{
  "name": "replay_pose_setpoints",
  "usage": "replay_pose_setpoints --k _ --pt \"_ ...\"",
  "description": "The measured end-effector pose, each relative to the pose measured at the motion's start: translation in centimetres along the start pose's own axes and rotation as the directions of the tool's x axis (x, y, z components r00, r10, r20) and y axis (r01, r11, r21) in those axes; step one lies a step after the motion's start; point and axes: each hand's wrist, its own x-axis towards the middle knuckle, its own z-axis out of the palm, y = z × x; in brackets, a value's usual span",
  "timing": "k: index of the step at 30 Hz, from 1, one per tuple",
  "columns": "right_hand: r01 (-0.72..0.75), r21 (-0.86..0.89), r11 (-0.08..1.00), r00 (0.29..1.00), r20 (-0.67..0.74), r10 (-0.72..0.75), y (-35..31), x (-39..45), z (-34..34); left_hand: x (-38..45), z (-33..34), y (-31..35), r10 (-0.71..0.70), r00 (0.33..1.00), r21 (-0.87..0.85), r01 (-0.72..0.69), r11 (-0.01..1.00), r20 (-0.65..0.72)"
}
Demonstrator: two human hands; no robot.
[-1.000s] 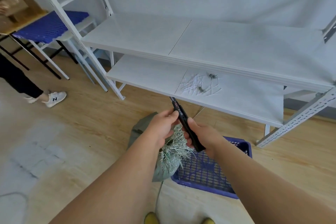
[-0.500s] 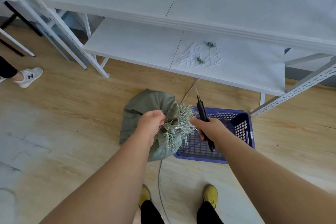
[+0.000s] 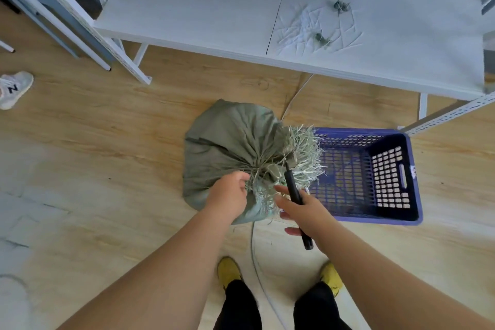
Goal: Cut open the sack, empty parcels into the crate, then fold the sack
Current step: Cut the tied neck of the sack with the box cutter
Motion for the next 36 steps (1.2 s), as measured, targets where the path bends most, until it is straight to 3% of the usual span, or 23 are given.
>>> replay_pose_setpoints --k 3,7,9,16,19,22,24,28,29,31,34,36 --pt "0.007 -0.105 0.994 0.999 -0.044 -0.011 1.4 4.0 -0.5 3.4 2.7 -1.1 0.089 0.995 0.272 -0.095 0.958 0.032" --pt "0.104 -0.208 0.973 0.973 -0.18 -0.143 3.5 10.2 -1.6 8.1 7.0 -2.6 0.383 0.924 0.533 -0.328 0.78 0.007" --pt "0.18 -0.217 0.96 0.949 -0.22 -0.227 3.8 12.9 -2.1 10.6 8.8 -3.2 0.459 0.888 0.574 -0.372 0.729 -0.007" --pt "0.425 -0.321 0.846 0.808 -0.287 -0.515 3.9 23.4 -2.7 20.1 11.9 -4.5 0.528 0.831 0.539 -0.367 0.758 -0.178" --pt "0.5 -0.349 0.792 0.741 -0.301 -0.6 2.9 27.2 -2.6 24.2 11.4 -4.1 0.467 0.857 0.427 -0.348 0.835 -0.216" --pt "0.582 -0.387 0.716 0.66 -0.289 -0.693 1.2 30.5 -2.7 27.6 10.4 -3.3 0.354 0.903 0.127 -0.332 0.935 -0.244" --pt "0.567 -0.482 0.668 0.566 -0.362 -0.741 0.2 32.3 -3.0 29.5 9.9 -3.0 0.315 0.898 -0.06 -0.349 0.935 -0.308" --pt "0.448 -0.552 0.703 0.336 -0.625 -0.705 -0.1 32.6 -3.3 31.3 9.6 -3.1 0.177 0.856 -0.274 -0.341 0.899 -0.486" --pt "0.462 -0.552 0.694 0.327 -0.622 -0.712 0.0 32.5 -3.0 31.4 9.7 -3.3 0.14 0.846 -0.314 -0.338 0.887 -0.514" --pt "0.589 -0.484 0.648 0.414 -0.507 -0.756 0.4 32.1 -1.6 30.5 9.7 -3.8 0.079 0.85 -0.404 -0.327 0.854 -0.52" --pt "0.744 -0.354 0.567 0.549 -0.162 -0.82 0.1 30.8 1.8 27.7 9.4 -5.2 0.046 0.884 -0.525 -0.317 0.79 -0.465" --pt "0.747 -0.416 0.519 0.594 0.067 -0.801 -1.1 30.8 3.4 25.6 8.9 -6.6 0.051 0.889 -0.556 -0.327 0.764 -0.454"
